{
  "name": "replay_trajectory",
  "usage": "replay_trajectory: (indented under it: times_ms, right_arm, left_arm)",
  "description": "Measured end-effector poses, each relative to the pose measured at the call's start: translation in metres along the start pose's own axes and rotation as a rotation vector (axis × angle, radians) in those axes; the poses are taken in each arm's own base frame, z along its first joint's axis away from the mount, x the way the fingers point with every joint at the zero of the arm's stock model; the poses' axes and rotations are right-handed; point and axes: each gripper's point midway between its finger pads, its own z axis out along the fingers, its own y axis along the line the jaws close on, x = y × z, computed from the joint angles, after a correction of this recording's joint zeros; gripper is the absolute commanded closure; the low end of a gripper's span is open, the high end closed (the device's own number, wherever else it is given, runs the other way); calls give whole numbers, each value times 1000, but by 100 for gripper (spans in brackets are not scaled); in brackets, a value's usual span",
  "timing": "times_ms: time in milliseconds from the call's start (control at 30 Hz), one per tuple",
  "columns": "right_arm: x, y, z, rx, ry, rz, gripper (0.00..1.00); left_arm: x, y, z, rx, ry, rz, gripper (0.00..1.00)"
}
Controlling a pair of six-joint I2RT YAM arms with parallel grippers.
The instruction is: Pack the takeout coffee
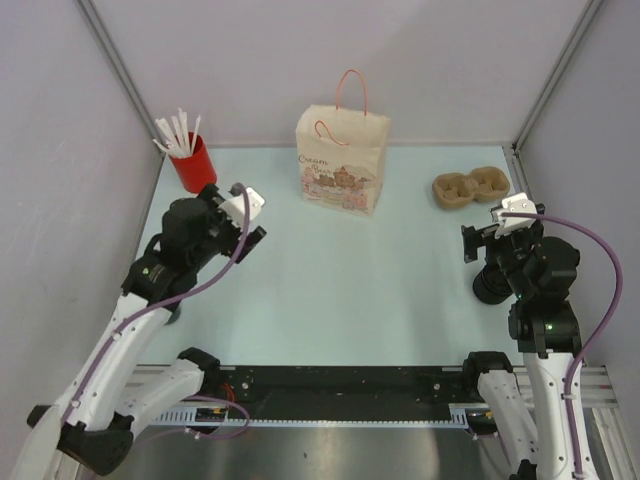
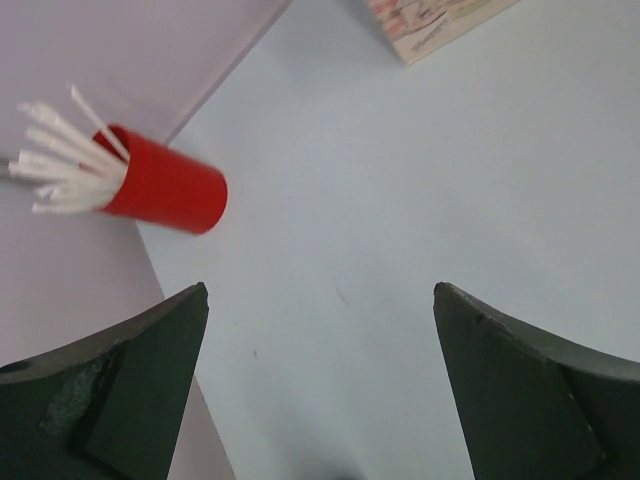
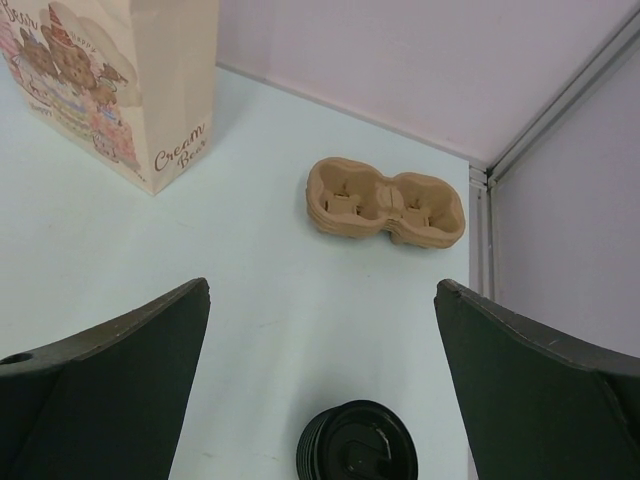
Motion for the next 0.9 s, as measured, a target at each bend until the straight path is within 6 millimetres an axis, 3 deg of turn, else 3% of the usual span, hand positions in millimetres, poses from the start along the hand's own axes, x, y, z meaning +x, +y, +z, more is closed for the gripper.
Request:
replay_trajectory:
  times_ms: [300, 533, 600, 800, 900]
  right_arm:
    - [-1, 15, 3, -57, -4, -6, 0]
    - [-1, 19, 4, -76, -2, -7, 0]
    - [-1, 19, 4, -77, -2, -7, 0]
    - [-1, 18, 3, -76, -6, -3, 0]
    - [-1, 16, 2, -74, -7, 2, 0]
  left_arm:
    - [97, 47, -36, -201, 243, -270, 1]
    - [147, 52, -59, -249, 395, -477, 1]
    - [151, 49, -66, -233, 417, -529, 1]
    - [129, 49, -84, -202, 386, -571, 1]
    - [130, 51, -87, -216, 391, -564, 0]
